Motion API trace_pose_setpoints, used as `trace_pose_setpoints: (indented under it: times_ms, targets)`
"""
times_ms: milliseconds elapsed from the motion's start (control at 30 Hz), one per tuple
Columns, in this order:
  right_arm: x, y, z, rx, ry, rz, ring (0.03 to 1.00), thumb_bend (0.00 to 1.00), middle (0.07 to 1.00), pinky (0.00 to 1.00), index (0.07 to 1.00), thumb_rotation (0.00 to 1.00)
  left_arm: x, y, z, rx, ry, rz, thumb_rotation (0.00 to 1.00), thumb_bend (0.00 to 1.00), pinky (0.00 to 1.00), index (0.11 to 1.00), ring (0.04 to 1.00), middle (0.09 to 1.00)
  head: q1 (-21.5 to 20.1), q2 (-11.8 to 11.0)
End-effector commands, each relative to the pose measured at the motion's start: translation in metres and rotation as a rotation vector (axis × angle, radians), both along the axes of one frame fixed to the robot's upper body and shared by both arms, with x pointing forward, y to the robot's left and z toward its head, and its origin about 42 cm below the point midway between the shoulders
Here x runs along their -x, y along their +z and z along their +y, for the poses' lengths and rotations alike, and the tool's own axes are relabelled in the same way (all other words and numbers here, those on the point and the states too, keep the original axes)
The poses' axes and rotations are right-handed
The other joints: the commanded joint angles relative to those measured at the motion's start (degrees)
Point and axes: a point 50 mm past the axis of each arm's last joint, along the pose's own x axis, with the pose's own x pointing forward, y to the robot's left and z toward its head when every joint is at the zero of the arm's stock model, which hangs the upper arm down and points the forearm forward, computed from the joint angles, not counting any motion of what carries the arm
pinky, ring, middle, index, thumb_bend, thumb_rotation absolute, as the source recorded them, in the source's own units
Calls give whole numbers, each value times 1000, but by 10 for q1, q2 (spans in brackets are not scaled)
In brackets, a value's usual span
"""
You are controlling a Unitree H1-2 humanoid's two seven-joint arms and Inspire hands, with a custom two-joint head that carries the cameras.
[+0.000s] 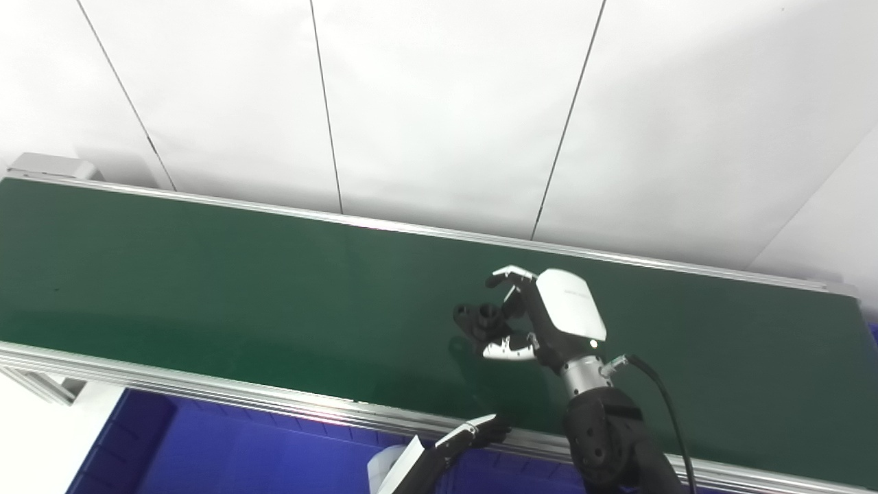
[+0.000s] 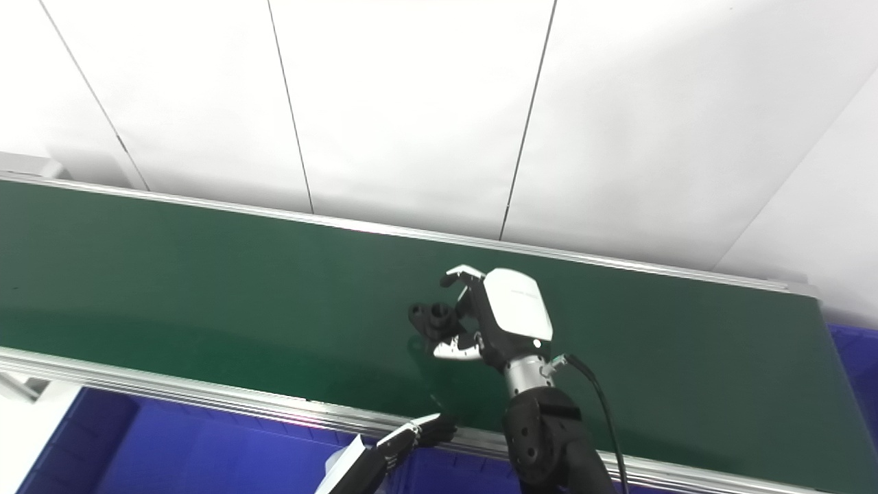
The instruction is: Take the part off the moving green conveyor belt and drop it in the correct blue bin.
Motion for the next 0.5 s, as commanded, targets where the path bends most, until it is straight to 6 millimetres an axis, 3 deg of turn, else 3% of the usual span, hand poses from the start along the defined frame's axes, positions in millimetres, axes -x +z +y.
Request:
trace_pose_setpoints:
  times_ms: [0,467]
  targets:
    - [0,19,5,-68,40,-50,221,529,456,183,487,0,-1,8,-1,16,-1,-53,847,985,862,849,848,864,0,0]
    - [10,39,-10,-129,58,-66,245,531,470,189,482,0,0,8,2,22,-3,-48,842,981,878,858,860,872,-9,1]
